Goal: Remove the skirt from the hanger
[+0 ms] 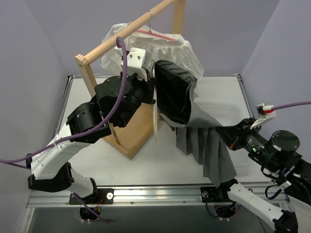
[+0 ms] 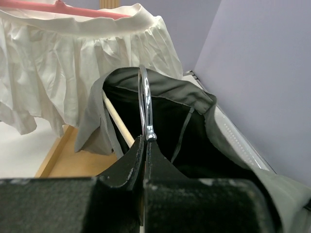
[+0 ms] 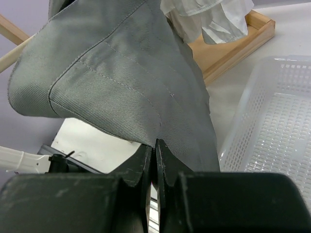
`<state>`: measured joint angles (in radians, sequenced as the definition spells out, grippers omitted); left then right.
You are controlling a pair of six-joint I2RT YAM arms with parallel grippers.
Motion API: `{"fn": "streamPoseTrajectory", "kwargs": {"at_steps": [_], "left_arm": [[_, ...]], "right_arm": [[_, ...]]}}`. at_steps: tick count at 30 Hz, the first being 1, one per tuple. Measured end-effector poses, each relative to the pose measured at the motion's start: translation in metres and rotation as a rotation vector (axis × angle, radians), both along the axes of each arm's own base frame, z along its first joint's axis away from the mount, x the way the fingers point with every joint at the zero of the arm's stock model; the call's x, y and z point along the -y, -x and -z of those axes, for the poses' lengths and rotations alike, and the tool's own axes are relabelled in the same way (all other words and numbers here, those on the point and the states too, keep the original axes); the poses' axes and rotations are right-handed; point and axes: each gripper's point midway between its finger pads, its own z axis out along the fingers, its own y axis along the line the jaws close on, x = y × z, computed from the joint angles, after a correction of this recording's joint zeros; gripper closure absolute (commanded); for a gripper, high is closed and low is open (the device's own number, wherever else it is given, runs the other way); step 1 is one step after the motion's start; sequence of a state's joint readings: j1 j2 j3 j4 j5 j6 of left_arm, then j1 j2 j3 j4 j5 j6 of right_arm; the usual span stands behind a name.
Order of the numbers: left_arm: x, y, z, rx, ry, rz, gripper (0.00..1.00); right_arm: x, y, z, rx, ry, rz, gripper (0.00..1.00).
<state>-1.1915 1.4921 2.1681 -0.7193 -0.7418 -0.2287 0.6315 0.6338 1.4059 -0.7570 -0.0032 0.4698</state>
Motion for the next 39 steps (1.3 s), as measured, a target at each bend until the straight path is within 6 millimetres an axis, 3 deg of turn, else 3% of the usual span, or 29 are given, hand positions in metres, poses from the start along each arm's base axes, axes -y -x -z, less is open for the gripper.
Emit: {"fn": "streamPoseTrajectory", "kwargs": {"at_steps": [8, 13, 18, 22, 25, 29, 34, 36, 39], "left_arm": [[0.011, 0.011, -0.003, -0.015, 0.035, 0.094, 0.98], [0.019, 0.029, -0.013, -0.03, 0.093, 0.193, 0.98], [0.013, 0.046, -0.031, -0.029, 0.168, 0.269, 0.98], [-0.003, 0.053, -0.043, -0.014, 0.201, 0.275, 0.98], [-0.017, 0.056, -0.047, -0.007, 0.211, 0.261, 0.98], [-0.029, 0.055, -0.038, -0.016, 0.187, 0.232, 0.98], [-0.021, 0.047, -0.006, -0.057, 0.09, 0.196, 0.98], [-0.014, 0.043, 0.009, -0.076, 0.042, 0.187, 0.98], [-0.004, 0.038, 0.03, -0.098, -0.021, 0.181, 0.98]], "right_arm": [[-0.029, -0.043, 0.011, -0.043, 0.044, 0.011, 1.0], [-0.049, -0.073, 0.021, -0.071, 0.067, 0.018, 1.0], [-0.071, -0.105, 0.034, -0.097, 0.09, 0.023, 1.0], [-0.076, -0.124, 0.04, -0.106, 0.133, 0.053, 1.0], [-0.07, -0.138, 0.015, -0.065, 0.141, 0.092, 1.0], [-0.044, -0.152, -0.058, 0.067, 0.095, 0.184, 1.0], [-0.001, -0.145, -0.149, 0.253, 0.043, 0.316, 1.0], [0.011, -0.136, -0.17, 0.302, 0.039, 0.357, 1.0], [0.027, -0.13, -0.184, 0.345, 0.061, 0.413, 1.0]]}}
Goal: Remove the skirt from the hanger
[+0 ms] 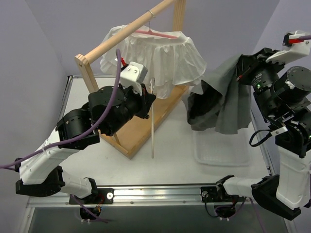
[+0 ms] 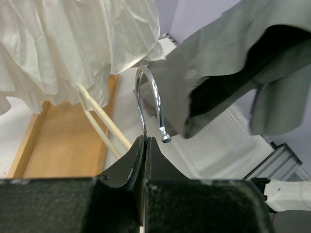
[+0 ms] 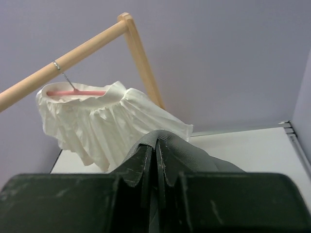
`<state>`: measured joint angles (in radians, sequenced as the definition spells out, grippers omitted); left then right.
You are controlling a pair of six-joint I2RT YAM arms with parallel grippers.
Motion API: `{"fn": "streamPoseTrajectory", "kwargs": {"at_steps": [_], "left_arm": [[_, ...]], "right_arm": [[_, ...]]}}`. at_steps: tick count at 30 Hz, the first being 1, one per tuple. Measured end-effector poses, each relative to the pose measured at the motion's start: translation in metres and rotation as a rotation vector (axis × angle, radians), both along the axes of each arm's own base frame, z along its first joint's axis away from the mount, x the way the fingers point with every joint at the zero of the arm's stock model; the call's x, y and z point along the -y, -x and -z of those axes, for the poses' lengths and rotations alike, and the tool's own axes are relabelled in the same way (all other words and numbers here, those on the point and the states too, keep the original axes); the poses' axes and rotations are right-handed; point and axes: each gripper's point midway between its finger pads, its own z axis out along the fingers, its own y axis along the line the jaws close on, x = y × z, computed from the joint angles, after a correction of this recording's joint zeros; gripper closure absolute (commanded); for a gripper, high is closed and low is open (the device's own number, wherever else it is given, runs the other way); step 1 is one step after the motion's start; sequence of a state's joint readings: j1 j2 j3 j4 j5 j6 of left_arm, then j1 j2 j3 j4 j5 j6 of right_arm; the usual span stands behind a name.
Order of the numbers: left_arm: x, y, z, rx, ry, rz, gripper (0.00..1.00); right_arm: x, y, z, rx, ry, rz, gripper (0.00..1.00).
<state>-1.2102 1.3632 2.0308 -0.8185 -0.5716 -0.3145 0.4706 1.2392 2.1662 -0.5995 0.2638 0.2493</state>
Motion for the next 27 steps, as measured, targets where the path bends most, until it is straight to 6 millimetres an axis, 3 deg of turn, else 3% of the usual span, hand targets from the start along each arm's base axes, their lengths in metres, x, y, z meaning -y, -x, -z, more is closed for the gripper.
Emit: {"fn": "streamPoseTrajectory", "kwargs": {"at_steps": [8, 14, 17, 20, 27], "left_arm": [[0.013, -0.005, 0.028, -0.022, -0.085, 0.002, 0.98], [0.017, -0.007, 0.042, -0.035, -0.119, 0.003, 0.98], [0.018, -0.007, 0.046, -0.039, -0.128, 0.004, 0.98], [0.021, -0.007, 0.048, -0.043, -0.132, 0.009, 0.98], [0.026, -0.007, 0.054, -0.053, -0.137, 0.018, 0.98]], "right_arm": [[0.029, -0.001, 0.0, 0.007, 0.093, 0.143, 1.0], [0.033, -0.01, 0.025, -0.046, 0.148, 0.187, 1.0], [0.037, -0.011, 0.026, -0.048, 0.161, 0.209, 1.0], [0.044, -0.004, 0.014, -0.018, 0.159, 0.229, 1.0], [0.052, 0.035, -0.036, 0.134, 0.097, 0.228, 1.0]]}}
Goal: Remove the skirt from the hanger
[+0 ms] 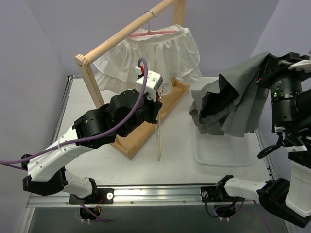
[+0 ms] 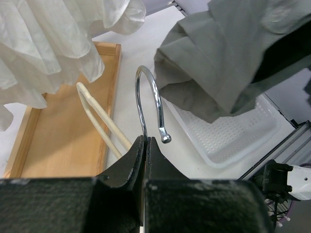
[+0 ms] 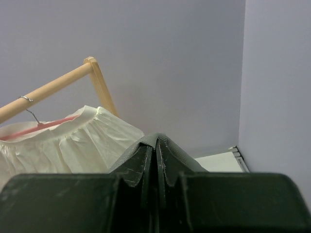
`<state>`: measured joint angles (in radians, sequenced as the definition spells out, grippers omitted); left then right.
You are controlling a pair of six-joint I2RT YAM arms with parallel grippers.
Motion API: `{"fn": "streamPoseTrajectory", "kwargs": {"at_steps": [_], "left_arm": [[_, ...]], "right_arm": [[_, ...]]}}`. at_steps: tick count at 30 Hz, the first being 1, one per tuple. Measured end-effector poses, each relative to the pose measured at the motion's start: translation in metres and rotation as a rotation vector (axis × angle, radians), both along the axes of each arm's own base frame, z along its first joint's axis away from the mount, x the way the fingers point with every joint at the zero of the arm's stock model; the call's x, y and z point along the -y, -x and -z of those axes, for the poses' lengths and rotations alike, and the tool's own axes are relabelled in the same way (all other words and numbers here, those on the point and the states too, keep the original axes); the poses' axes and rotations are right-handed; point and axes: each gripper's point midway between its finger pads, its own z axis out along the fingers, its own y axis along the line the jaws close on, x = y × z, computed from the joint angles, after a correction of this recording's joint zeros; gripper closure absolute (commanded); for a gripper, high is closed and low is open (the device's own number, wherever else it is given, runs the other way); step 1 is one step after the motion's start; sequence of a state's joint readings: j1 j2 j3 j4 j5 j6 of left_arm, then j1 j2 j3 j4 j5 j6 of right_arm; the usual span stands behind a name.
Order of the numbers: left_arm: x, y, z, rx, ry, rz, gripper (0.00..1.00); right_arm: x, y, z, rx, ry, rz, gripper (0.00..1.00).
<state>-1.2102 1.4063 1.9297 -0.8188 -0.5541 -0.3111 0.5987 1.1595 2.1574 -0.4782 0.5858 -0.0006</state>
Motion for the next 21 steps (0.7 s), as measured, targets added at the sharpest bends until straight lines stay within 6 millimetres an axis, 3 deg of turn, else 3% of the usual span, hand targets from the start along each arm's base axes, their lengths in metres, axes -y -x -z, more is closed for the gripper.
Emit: {"fn": "streamPoseTrajectory", "kwargs": {"at_steps": [5, 9, 13, 21], "left_arm": [[0.001, 0.0, 0.004, -0.005, -0.009, 0.002, 0.98], [0.002, 0.0, 0.004, -0.005, -0.01, 0.002, 0.98], [0.006, -0.001, 0.008, -0.01, -0.02, 0.005, 0.98], [0.013, -0.002, 0.016, -0.022, -0.034, 0.012, 0.98]], "right_arm": [[0.017, 0.027, -0.019, 0.062, -0.036, 0.017, 1.0], [0.017, 0.04, -0.016, 0.07, -0.067, -0.024, 1.0], [0.009, 0.044, 0.01, 0.019, -0.072, -0.062, 1.0], [-0.029, 0.044, 0.073, -0.104, 0.004, -0.121, 1.0]]}}
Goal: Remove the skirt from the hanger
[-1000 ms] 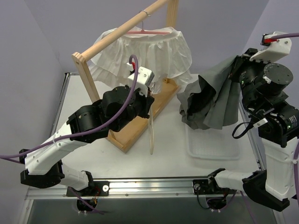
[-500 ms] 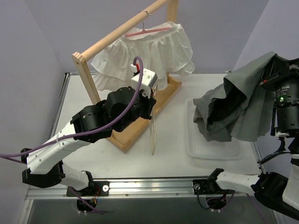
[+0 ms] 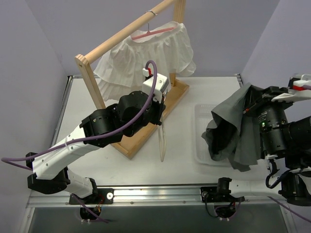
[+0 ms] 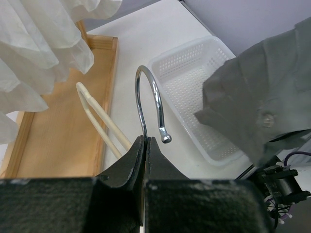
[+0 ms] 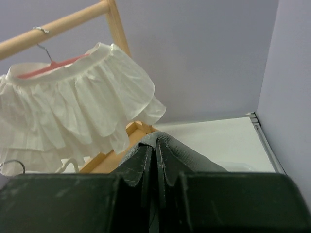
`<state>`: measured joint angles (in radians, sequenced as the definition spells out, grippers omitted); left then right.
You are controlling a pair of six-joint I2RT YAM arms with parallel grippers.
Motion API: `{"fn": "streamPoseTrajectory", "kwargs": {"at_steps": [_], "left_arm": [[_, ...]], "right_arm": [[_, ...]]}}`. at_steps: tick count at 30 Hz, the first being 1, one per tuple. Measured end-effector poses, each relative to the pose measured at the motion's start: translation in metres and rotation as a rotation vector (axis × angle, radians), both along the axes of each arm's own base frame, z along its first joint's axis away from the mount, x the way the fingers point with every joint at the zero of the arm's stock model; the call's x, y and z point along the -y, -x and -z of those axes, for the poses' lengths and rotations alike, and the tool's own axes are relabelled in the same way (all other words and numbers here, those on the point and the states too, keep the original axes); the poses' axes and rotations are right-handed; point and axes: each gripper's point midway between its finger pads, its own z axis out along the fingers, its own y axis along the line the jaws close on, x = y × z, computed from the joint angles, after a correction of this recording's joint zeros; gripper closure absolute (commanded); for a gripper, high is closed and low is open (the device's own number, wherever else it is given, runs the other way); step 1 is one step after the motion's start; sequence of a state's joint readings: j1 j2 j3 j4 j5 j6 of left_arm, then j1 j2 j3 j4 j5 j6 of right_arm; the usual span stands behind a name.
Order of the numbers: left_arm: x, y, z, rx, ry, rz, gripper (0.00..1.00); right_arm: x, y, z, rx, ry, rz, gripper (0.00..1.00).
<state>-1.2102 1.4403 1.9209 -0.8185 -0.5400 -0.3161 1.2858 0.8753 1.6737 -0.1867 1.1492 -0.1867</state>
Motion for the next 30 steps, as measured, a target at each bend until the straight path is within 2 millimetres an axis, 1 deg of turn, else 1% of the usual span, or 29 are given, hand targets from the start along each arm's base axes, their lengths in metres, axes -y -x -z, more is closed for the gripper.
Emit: {"fn": "streamPoseTrajectory", "kwargs": {"at_steps": [3, 7, 11, 13, 15, 18, 20, 23, 25, 26, 27, 28, 29, 30], "left_arm": [[0.0, 0.0, 0.0, -0.003, 0.006, -0.001, 0.98], [0.001, 0.0, -0.001, -0.006, 0.016, -0.001, 0.98], [0.002, 0.0, -0.002, -0.009, 0.022, -0.002, 0.98], [0.002, 0.001, -0.001, -0.01, 0.024, -0.002, 0.98], [0.003, 0.001, -0.001, -0.011, 0.023, -0.001, 0.98], [0.003, 0.001, -0.001, -0.011, 0.024, -0.001, 0.98], [0.003, 0.001, -0.001, -0.011, 0.024, -0.001, 0.98], [0.003, 0.001, -0.001, -0.012, 0.025, -0.001, 0.98], [0.002, 0.001, -0.001, -0.012, 0.025, -0.001, 0.98], [0.002, 0.001, -0.001, -0.012, 0.027, -0.002, 0.98], [0.001, 0.001, -0.002, -0.012, 0.027, -0.002, 0.98], [0.0, 0.002, -0.002, -0.012, 0.027, -0.002, 0.98], [0.0, 0.002, -0.003, -0.012, 0.029, -0.001, 0.98], [-0.001, 0.002, -0.004, -0.011, 0.032, -0.001, 0.98]], "right_arm": [[-0.005, 0.006, 0.013, -0.018, 0.001, -0.025, 1.0], [-0.003, 0.015, 0.026, -0.056, -0.022, -0.05, 1.0], [-0.01, 0.02, 0.039, -0.095, 0.017, -0.064, 1.0], [-0.01, 0.021, 0.041, -0.109, 0.047, -0.054, 1.0], [-0.011, 0.021, 0.038, -0.114, 0.063, -0.05, 1.0], [-0.019, 0.022, 0.024, -0.113, 0.087, -0.048, 1.0], [-0.033, 0.023, 0.016, -0.111, 0.122, -0.044, 1.0], [-0.061, 0.021, 0.009, -0.11, 0.199, -0.009, 1.0], [-0.081, 0.013, 0.004, -0.112, 0.28, 0.057, 1.0], [-0.087, 0.004, 0.0, -0.113, 0.312, 0.105, 1.0], [-0.091, -0.01, -0.009, -0.103, 0.314, 0.154, 1.0], [-0.102, -0.028, -0.016, -0.083, 0.324, 0.179, 1.0], [-0.108, -0.05, -0.017, -0.075, 0.333, 0.211, 1.0], [-0.111, -0.075, -0.012, -0.078, 0.359, 0.239, 1.0]]}}
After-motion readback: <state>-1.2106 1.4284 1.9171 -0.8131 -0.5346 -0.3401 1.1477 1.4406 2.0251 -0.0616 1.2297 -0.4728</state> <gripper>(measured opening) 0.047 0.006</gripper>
